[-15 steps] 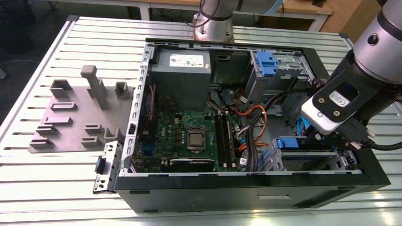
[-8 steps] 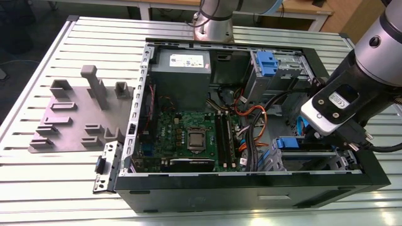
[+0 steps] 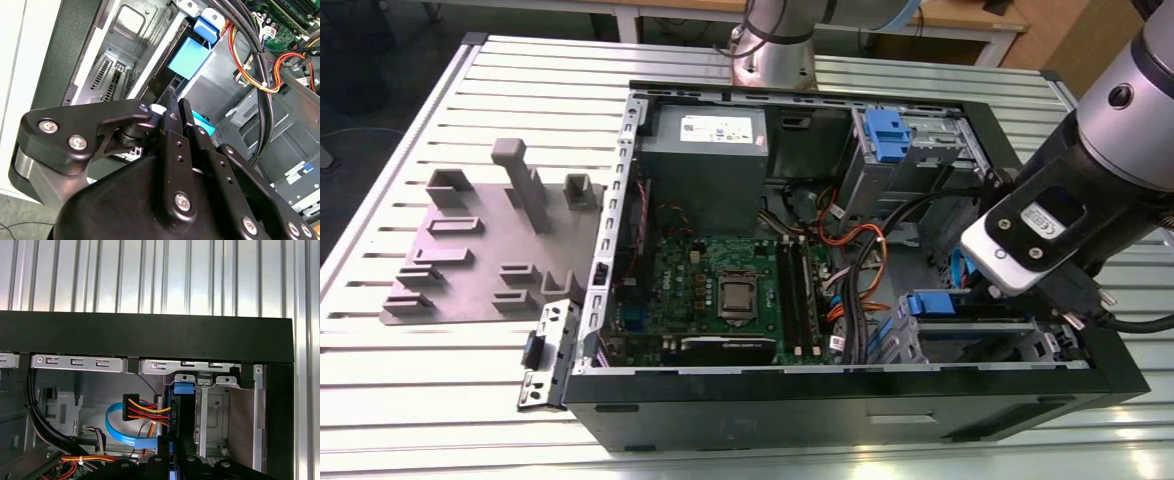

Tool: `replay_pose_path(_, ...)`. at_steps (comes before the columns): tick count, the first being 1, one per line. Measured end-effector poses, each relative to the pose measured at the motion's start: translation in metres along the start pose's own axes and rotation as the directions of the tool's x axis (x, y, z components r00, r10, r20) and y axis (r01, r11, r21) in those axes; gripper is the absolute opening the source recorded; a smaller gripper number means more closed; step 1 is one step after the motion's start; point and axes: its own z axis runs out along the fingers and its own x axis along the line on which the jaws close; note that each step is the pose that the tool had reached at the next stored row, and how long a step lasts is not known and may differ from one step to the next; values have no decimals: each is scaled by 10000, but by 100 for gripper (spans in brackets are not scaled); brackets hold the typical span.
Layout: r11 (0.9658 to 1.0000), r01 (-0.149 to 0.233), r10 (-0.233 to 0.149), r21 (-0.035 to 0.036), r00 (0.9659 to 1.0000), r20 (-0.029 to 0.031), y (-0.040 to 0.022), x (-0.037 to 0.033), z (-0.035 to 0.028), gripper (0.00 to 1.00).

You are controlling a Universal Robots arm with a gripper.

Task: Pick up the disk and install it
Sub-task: 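Insert the second disk wire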

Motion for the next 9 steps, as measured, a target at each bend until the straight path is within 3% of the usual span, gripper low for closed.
replay_pose_path(9,10000,-3,3,-1,10000,-63,5,-10,13,16)
